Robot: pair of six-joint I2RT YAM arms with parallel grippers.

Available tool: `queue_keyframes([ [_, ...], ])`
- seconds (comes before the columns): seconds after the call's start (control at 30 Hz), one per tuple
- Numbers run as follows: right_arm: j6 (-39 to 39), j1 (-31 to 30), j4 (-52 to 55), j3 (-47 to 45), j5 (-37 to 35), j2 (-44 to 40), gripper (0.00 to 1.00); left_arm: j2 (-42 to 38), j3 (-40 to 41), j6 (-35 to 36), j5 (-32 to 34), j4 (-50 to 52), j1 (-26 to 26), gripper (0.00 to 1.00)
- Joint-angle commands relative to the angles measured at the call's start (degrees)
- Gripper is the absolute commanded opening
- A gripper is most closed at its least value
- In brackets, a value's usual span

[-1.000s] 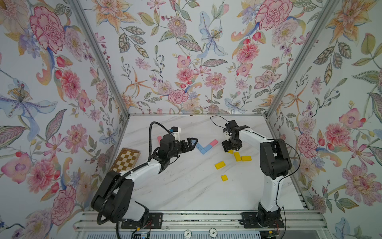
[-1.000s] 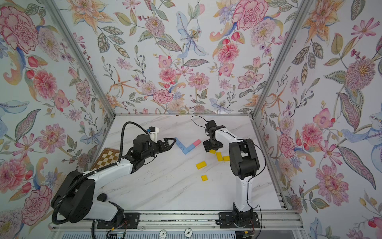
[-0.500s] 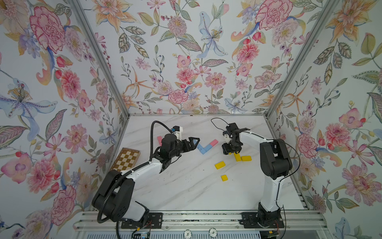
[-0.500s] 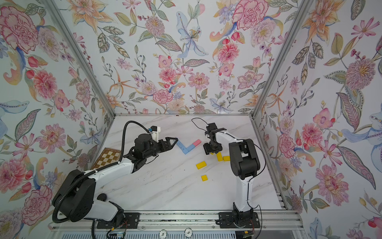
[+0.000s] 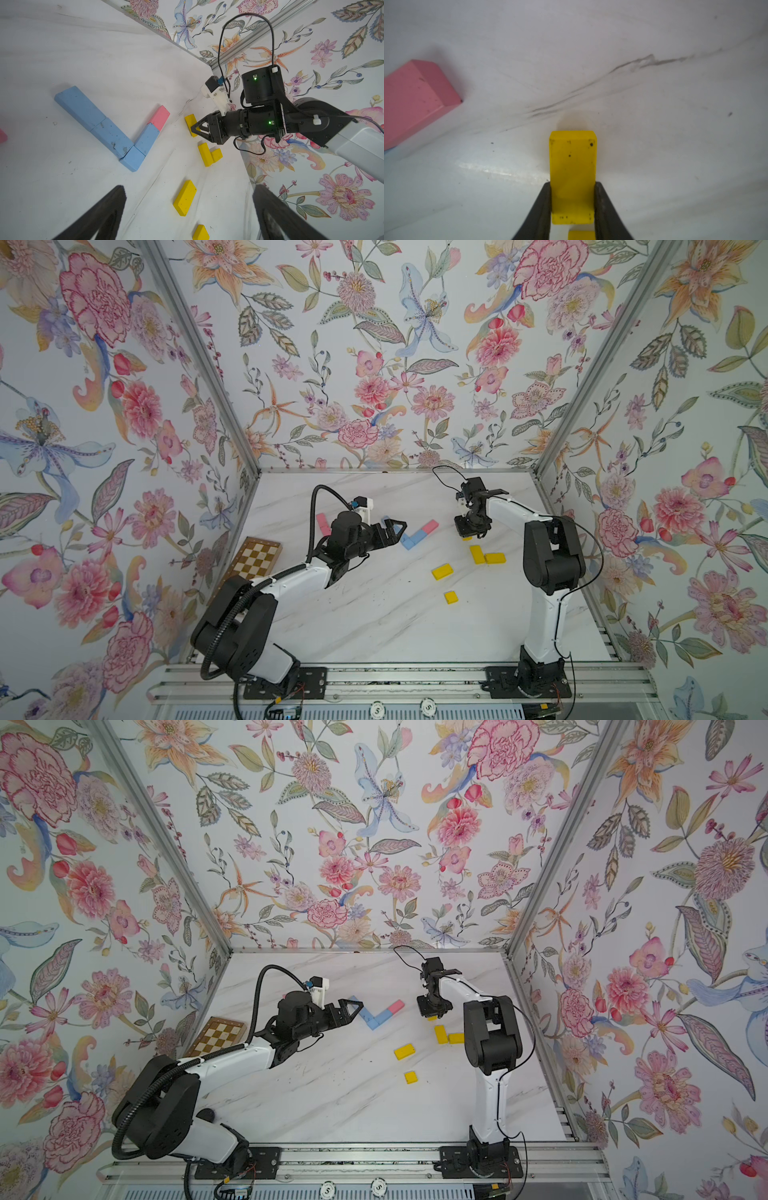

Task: Assemble the letter v with building blocks
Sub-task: Pick up the building block from the center of the board, then place the building block at the center of the board.

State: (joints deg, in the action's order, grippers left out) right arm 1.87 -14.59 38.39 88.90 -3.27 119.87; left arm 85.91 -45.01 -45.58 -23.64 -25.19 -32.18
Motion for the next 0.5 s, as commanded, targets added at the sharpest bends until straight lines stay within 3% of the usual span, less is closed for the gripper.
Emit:
queue_keyframes([
  [0.0,2.8,-1.0,1.3,2.7,-0.8,3.0,0.29,0.2,-1.9,-0.5,-0.4,-0.6,-0.6,0.99],
  [0.13,6.2,-2.8,1.6,4.6,-3.2,5.7,0.27,0.0,-1.8,-0.1,-0.2,0.3,-0.5,0.99],
  [0.47,10.2,-3.5,1.9,4.4,-0.9,5.2,0.3,-0.5,-1.6,0.5,0.1,1.9,-0.5,0.99],
])
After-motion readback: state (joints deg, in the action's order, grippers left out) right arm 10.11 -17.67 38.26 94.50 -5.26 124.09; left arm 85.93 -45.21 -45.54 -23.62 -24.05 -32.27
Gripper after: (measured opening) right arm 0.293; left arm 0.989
